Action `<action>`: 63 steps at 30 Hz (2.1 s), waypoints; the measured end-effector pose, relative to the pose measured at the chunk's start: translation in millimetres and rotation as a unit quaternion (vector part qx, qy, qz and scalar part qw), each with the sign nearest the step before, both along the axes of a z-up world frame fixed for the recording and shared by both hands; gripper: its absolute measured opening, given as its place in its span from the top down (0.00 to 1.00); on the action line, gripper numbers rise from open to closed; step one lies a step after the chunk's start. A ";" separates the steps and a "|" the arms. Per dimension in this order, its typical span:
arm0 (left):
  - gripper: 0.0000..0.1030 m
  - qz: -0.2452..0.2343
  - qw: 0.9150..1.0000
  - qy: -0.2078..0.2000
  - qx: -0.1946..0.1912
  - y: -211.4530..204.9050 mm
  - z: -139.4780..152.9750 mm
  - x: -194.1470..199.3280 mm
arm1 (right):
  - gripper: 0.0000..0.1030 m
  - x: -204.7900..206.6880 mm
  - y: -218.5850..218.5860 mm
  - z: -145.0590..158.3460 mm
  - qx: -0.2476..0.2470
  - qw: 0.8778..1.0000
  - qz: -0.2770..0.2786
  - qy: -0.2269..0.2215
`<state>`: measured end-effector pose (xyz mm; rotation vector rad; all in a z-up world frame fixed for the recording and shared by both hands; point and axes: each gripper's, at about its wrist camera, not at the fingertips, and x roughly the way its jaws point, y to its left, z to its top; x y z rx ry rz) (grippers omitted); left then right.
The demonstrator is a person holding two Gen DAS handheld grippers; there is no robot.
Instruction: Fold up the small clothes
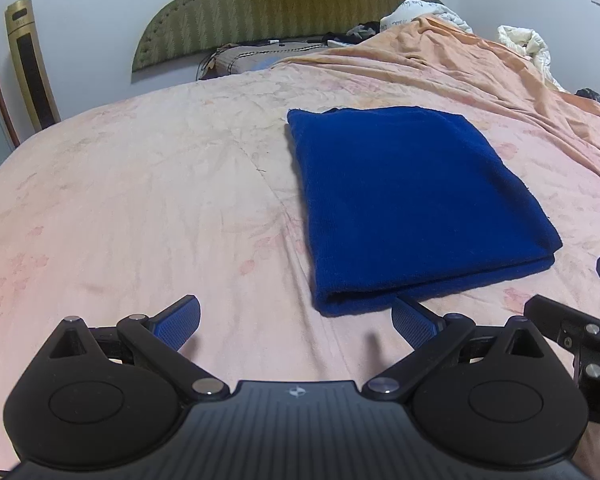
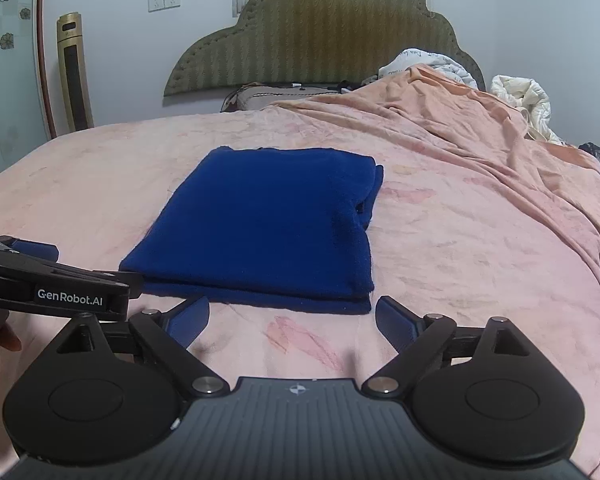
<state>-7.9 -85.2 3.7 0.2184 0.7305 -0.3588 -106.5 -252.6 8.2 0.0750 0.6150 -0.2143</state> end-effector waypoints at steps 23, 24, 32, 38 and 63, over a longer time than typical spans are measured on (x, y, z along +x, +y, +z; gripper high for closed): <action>0.00 0.007 1.000 0.001 0.010 2.0 -3.4 1.1 | 0.06 -5.8 3.2 -8.0 -0.003 1.000 0.002 0.010; 0.00 0.009 1.000 0.000 0.009 2.6 -3.2 1.0 | 0.05 -6.0 2.8 -8.2 -0.003 1.000 0.002 0.010; 0.00 0.017 1.000 0.002 0.006 4.7 -5.9 3.4 | 0.03 -3.0 0.9 -12.5 0.001 1.000 -0.003 0.019; 0.00 0.018 1.000 0.005 0.004 5.5 -7.5 3.7 | 0.02 -2.5 0.7 -14.2 -0.001 1.000 -0.004 0.020; 0.00 0.019 1.000 0.007 0.017 1.1 -11.2 3.6 | 0.01 -3.4 -9.3 -18.5 0.016 0.999 -0.023 0.018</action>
